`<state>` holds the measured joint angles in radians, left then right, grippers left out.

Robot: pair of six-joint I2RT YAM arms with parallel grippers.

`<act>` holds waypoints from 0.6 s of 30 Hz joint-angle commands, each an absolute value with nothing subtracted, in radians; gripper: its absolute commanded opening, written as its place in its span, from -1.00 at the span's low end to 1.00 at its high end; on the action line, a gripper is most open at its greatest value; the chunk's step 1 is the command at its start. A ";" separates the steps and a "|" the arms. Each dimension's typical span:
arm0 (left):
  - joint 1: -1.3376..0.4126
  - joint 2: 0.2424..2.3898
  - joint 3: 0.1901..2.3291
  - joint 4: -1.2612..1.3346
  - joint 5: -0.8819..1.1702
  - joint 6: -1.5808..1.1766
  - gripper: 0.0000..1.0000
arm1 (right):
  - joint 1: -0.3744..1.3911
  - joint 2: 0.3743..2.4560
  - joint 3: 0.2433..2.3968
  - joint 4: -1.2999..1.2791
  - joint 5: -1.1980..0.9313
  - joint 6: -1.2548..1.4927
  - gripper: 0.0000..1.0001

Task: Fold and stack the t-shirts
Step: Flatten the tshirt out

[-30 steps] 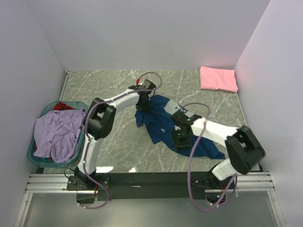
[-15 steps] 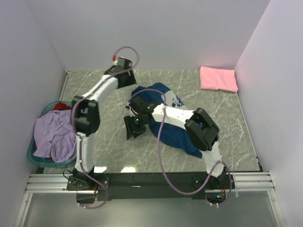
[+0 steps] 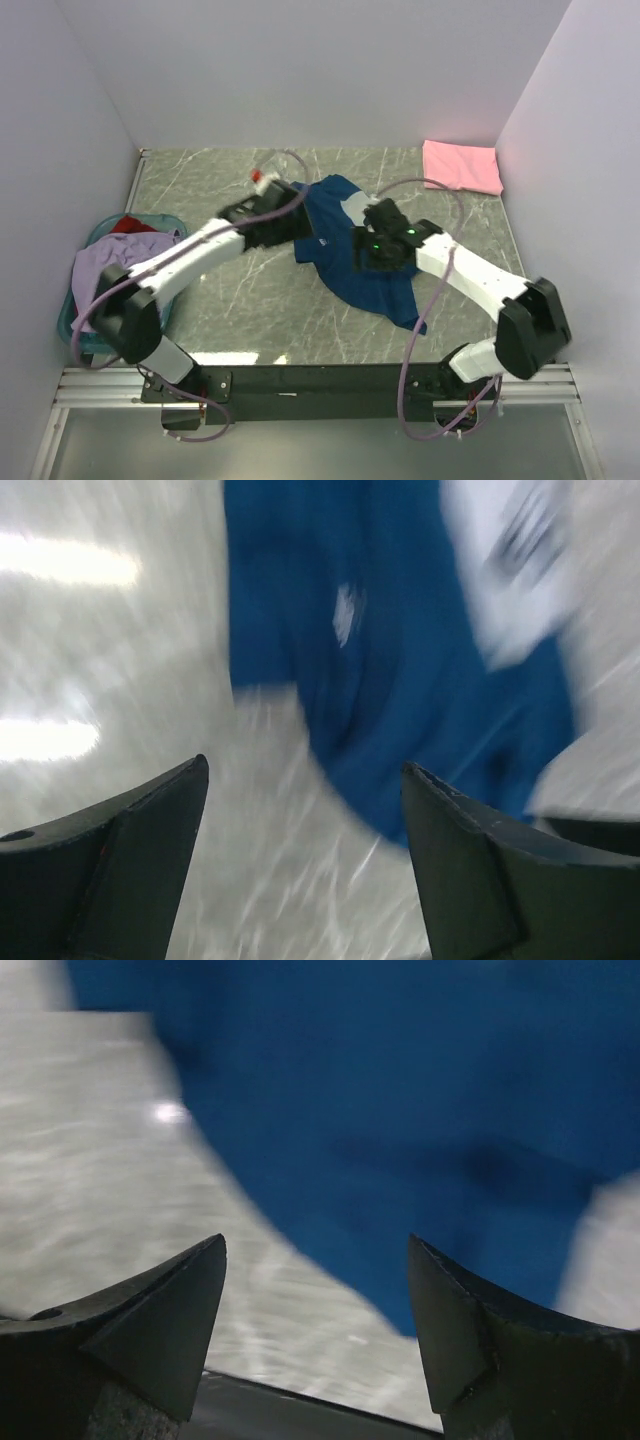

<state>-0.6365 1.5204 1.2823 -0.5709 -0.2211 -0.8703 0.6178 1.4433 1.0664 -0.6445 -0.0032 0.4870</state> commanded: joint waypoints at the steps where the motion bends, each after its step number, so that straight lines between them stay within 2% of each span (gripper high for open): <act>1: -0.750 1.613 1.218 -0.609 -0.170 -1.014 0.64 | 0.537 1.321 0.950 -0.678 0.100 0.489 0.59; 4: -0.796 1.727 1.271 -0.623 -0.146 -0.994 0.61 | 0.488 1.238 0.884 -0.678 0.107 0.479 0.58; 15: -0.842 1.992 1.450 -0.652 -0.140 -0.962 0.21 | 0.457 1.160 0.788 -0.657 0.104 0.474 0.58; 18: -0.842 2.034 1.468 -0.669 -0.158 -0.962 -0.03 | 0.453 1.161 0.788 -0.652 0.100 0.471 0.58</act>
<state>-0.8337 1.9972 1.4307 -0.6487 -0.1455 -0.9611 0.4625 1.1809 0.7868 -0.6762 0.0860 0.4801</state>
